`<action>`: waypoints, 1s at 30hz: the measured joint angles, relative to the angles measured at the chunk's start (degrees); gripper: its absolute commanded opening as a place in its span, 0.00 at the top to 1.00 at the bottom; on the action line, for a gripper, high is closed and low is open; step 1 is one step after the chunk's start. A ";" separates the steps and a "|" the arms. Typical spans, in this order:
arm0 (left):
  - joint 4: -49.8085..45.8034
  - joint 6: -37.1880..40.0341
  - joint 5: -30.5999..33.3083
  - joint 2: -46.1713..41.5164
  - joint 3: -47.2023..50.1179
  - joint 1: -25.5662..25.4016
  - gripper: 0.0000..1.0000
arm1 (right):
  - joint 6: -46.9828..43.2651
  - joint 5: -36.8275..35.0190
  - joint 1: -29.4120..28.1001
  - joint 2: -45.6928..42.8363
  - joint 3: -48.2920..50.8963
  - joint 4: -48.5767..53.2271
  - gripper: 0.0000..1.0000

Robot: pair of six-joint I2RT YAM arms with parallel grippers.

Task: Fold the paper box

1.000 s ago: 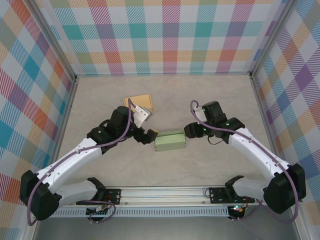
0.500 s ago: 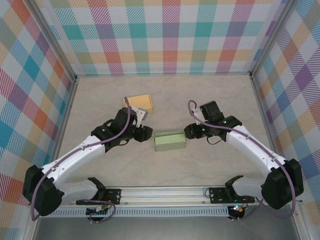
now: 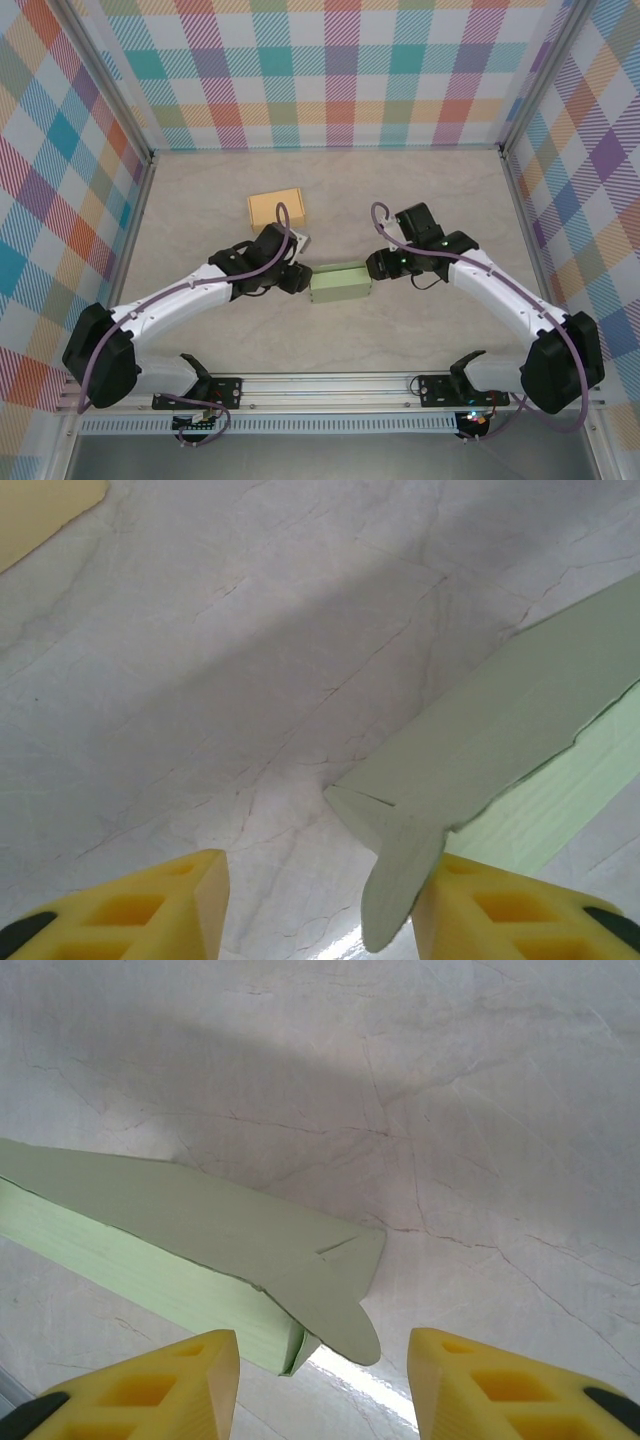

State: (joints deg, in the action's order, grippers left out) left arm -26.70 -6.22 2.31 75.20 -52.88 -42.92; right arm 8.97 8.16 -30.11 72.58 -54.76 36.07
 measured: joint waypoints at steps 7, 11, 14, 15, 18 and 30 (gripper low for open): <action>-0.26 -0.39 1.51 1.44 -1.75 -1.16 0.66 | 0.44 -0.02 -0.76 1.42 -0.02 -0.28 0.58; -0.31 -1.09 1.88 1.90 -2.45 -1.55 0.73 | 0.94 0.00 -1.31 1.81 -0.13 -0.46 0.64; -0.31 -2.29 1.97 2.43 -2.56 -1.86 0.78 | 1.57 0.00 -1.77 1.97 -0.55 -0.44 0.70; -0.33 -2.80 2.05 2.64 -2.56 -1.97 0.80 | 1.81 -0.02 -1.90 2.01 -0.72 -0.44 0.71; -0.37 -4.44 2.14 3.32 -2.56 -2.12 0.84 | 3.08 -0.02 -2.51 2.27 -1.51 -0.44 0.73; -0.37 -10.69 2.67 3.93 -3.21 -3.52 0.94 | 10.08 -2.12 -5.55 2.75 -3.34 1.25 0.76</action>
State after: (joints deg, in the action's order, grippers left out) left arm -27.07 -16.91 4.97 79.13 -56.10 -46.44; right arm 19.05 6.04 -35.66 75.33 -58.11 37.32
